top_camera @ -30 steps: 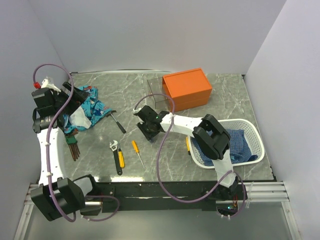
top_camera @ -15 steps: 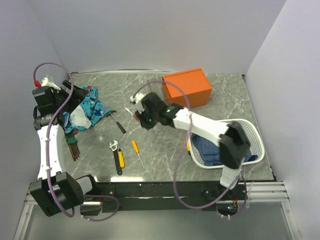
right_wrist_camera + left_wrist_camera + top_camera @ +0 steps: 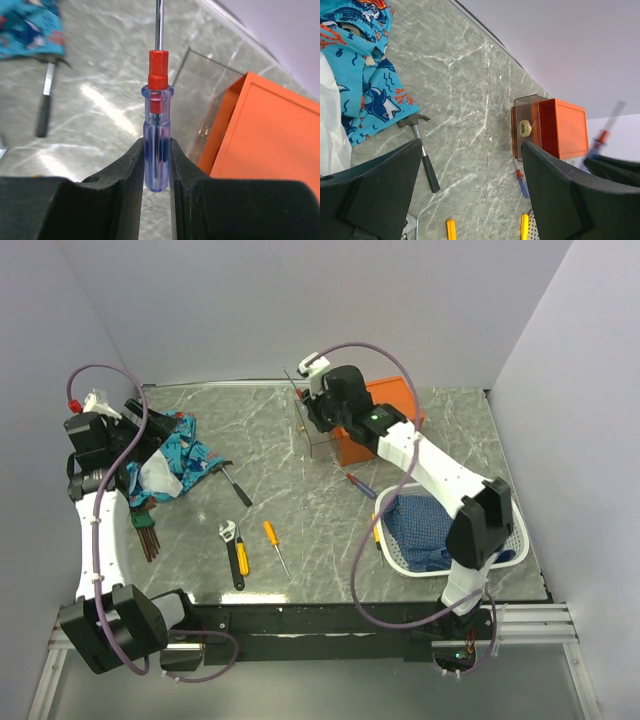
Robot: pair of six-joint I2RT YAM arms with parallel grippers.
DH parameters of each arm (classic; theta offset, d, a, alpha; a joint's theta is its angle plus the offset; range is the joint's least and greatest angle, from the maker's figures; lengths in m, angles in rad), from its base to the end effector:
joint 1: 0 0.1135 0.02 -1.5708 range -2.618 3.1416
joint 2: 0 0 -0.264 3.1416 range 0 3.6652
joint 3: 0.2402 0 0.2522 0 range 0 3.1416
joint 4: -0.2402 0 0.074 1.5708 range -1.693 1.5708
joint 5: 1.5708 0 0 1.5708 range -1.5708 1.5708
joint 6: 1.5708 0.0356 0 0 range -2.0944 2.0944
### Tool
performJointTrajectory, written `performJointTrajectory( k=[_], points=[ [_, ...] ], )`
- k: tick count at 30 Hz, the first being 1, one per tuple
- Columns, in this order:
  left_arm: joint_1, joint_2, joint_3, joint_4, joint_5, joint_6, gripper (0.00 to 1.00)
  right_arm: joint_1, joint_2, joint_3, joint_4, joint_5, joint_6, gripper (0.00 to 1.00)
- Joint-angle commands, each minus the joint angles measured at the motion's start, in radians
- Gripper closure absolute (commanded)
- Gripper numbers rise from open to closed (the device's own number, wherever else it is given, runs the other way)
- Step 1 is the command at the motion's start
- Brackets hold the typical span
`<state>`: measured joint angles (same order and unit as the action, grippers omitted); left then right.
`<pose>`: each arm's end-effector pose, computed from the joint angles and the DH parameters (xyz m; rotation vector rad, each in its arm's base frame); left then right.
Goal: Sort the tools into containers
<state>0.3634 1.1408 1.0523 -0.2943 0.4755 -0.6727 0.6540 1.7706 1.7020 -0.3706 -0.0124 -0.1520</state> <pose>0.2462 0.0762 0.3521 -0.6853 1.8441 -0.6669 0.3331 0.2559 0.3687 -0.8017 1.8602 0.3317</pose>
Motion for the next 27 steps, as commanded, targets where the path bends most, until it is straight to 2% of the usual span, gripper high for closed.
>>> performJointTrajectory(
  k=[1,10,16,19,20,23,27],
  points=[
    [0.003,-0.058,-0.029,0.029,0.017,0.024,0.14,-0.017,0.087,0.087,-0.007,0.026,-0.037,1.00],
    [0.011,-0.081,-0.060,0.035,0.035,0.013,0.13,-0.047,0.199,0.123,0.010,0.117,-0.070,1.00],
    [0.022,-0.056,-0.038,0.050,0.054,-0.010,0.13,-0.053,0.187,0.088,0.019,0.163,-0.101,0.99],
    [0.022,-0.032,-0.028,0.061,0.054,-0.014,0.13,-0.053,0.170,0.058,0.025,0.190,-0.110,0.73],
    [0.022,-0.029,-0.025,0.066,0.054,-0.016,0.13,-0.054,0.164,0.051,0.027,0.199,-0.110,0.56],
    [0.023,-0.018,-0.021,0.080,0.057,-0.024,0.13,-0.054,0.145,0.044,0.021,0.207,-0.118,0.46],
    [0.023,-0.013,-0.014,0.083,0.058,-0.027,0.13,-0.048,0.084,0.064,0.009,0.186,-0.106,0.42]
  ],
)
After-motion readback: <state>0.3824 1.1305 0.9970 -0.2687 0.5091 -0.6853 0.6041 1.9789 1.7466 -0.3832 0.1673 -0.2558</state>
